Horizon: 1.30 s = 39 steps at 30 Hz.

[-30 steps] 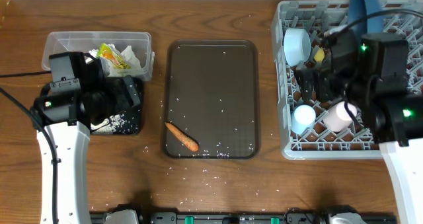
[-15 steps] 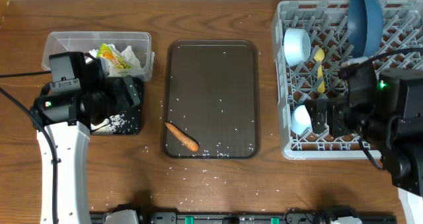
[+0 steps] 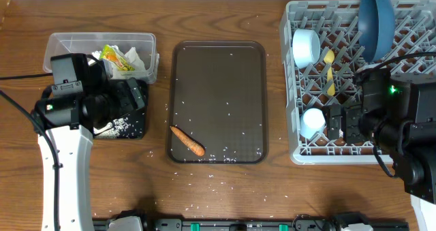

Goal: Sort waste into correct bins and load items into the dishwasher rack
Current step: 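Reach the left gripper to the carrot on the brown tray and grasp it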

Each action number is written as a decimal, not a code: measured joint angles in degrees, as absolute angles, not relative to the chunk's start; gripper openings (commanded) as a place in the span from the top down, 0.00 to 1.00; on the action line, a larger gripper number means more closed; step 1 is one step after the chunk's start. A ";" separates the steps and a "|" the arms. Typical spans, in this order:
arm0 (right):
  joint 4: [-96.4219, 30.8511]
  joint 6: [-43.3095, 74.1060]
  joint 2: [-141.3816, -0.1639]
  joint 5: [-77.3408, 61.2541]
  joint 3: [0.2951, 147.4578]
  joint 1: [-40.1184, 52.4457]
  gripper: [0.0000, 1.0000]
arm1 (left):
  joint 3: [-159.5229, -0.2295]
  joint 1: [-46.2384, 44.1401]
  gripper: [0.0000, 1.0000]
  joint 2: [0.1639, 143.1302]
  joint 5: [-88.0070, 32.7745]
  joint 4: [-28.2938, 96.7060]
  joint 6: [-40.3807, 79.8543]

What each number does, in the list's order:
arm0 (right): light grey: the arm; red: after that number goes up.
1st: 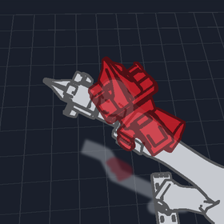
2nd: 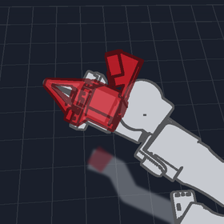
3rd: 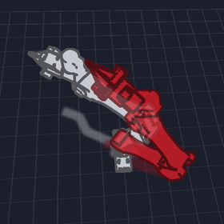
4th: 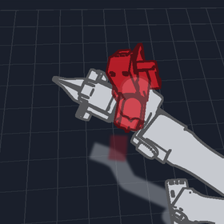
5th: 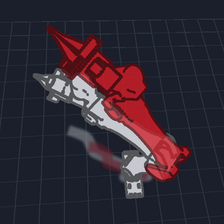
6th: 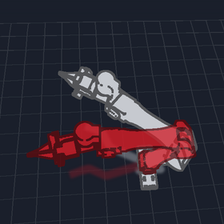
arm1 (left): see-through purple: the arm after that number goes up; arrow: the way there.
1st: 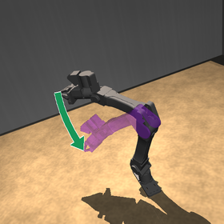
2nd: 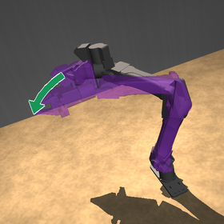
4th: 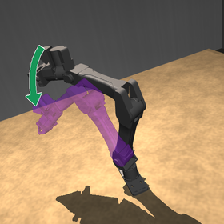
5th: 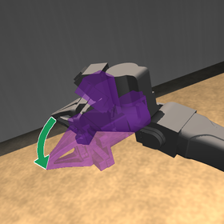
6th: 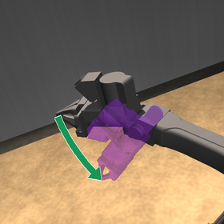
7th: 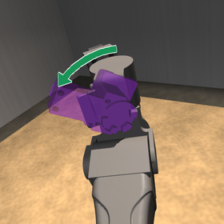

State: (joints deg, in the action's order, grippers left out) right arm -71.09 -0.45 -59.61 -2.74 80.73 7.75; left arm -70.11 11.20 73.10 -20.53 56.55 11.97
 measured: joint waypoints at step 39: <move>-71.35 -0.43 -59.61 -2.52 80.73 7.75 0.01 | -65.17 -22.85 0.21 96.60 0.56 52.27 50.02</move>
